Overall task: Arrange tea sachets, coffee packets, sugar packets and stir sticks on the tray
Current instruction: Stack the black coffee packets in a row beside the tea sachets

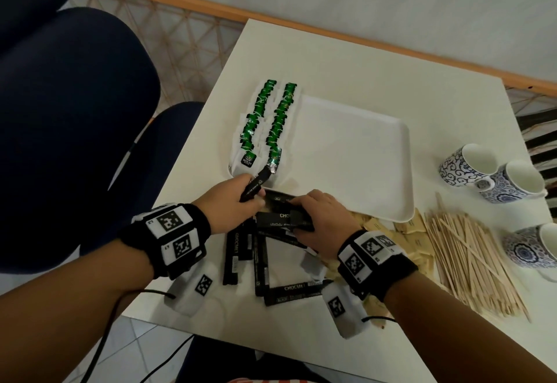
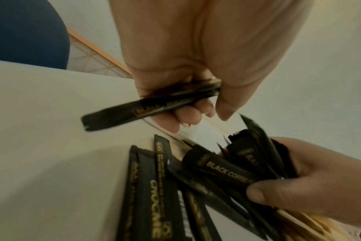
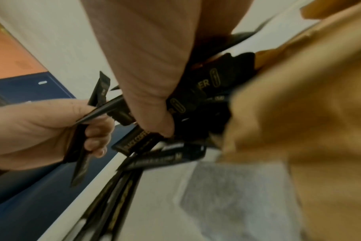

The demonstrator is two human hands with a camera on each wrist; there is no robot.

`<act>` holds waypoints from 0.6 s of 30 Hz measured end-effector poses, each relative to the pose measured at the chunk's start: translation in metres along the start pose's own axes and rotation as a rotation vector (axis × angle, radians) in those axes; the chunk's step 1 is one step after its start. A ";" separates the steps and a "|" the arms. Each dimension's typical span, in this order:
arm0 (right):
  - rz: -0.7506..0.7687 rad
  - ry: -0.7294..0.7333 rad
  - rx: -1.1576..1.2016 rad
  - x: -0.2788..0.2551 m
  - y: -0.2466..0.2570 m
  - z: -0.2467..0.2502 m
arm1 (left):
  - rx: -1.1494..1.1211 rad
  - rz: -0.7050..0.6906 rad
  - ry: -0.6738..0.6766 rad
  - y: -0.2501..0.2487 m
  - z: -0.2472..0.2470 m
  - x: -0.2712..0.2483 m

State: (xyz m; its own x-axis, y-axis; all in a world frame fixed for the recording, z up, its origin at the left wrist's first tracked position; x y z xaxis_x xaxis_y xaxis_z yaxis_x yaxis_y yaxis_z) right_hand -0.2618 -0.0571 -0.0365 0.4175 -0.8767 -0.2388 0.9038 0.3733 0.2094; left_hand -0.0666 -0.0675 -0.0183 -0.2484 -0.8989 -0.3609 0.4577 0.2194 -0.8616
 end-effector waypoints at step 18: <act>-0.028 0.064 0.369 0.016 -0.010 0.036 | -0.458 0.138 -0.052 -0.017 0.012 0.025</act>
State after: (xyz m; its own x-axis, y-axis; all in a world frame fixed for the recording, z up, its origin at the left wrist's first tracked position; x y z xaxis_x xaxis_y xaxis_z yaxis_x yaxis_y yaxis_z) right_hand -0.2677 -0.0856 -0.0078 0.4084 -0.8600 -0.3059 0.8253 0.2047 0.5263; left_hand -0.0703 -0.0984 -0.0083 -0.1635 -0.8650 -0.4744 0.0568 0.4718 -0.8799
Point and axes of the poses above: each hand's wrist, its own x-axis towards the middle knuckle, its own z-axis out of the back of the hand, y = z × x, the point moved 3 cm from there along x, towards the middle knuckle, and after that the axes turned 12 degrees about -x, right-handed, at the moved point
